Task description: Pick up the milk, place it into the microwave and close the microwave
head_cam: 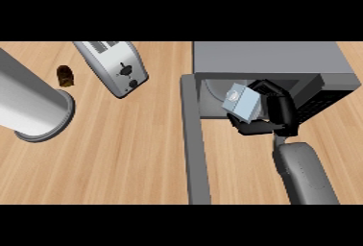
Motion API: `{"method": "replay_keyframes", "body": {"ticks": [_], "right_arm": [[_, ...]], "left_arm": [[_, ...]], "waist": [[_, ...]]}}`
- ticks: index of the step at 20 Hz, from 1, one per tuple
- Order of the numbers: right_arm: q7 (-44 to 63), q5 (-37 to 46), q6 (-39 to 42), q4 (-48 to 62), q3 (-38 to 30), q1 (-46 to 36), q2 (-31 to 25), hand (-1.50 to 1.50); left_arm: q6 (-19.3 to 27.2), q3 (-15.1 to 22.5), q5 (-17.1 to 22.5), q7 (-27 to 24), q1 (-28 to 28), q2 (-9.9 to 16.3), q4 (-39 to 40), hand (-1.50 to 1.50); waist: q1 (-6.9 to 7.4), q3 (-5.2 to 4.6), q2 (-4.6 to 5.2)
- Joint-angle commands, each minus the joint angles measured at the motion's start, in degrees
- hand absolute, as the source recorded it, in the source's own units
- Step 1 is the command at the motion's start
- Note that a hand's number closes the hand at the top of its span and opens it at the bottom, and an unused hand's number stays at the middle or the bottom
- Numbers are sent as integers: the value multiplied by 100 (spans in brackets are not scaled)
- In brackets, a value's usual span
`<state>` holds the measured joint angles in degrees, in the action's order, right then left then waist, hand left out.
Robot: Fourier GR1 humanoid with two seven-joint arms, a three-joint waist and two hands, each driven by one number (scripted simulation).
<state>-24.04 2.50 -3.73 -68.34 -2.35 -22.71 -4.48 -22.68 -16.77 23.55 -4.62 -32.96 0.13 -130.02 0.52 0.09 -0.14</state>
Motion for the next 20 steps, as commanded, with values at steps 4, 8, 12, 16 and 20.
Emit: {"method": "replay_keyframes", "body": {"ticks": [4, 8, 12, 16, 20], "right_arm": [[-103, 156, -251, 1660, -293, -1442, 16, 150], [40, 144, -197, 1842, -373, -1808, -171, 150], [-359, 275, -360, 2123, -426, -1765, -202, 150], [-436, 390, -650, 2193, -541, -1947, -321, 150], [-602, 708, -947, 2158, -376, -1889, -370, 150]], "left_arm": [[117, -209, 178, 251, 584, 257, 187, -150], [-68, 72, -14, 93, 438, 42, 298, -150], [-118, -155, 119, 116, 545, 254, 366, -150], [-167, 65, 43, 126, 612, 182, 335, -150], [-232, 13, 136, 159, 760, 319, 473, -150]], "waist": [[171, -3, 82], [281, -8, 96], [341, -5, 110], [499, -4, 161], [585, -17, 179]]}}
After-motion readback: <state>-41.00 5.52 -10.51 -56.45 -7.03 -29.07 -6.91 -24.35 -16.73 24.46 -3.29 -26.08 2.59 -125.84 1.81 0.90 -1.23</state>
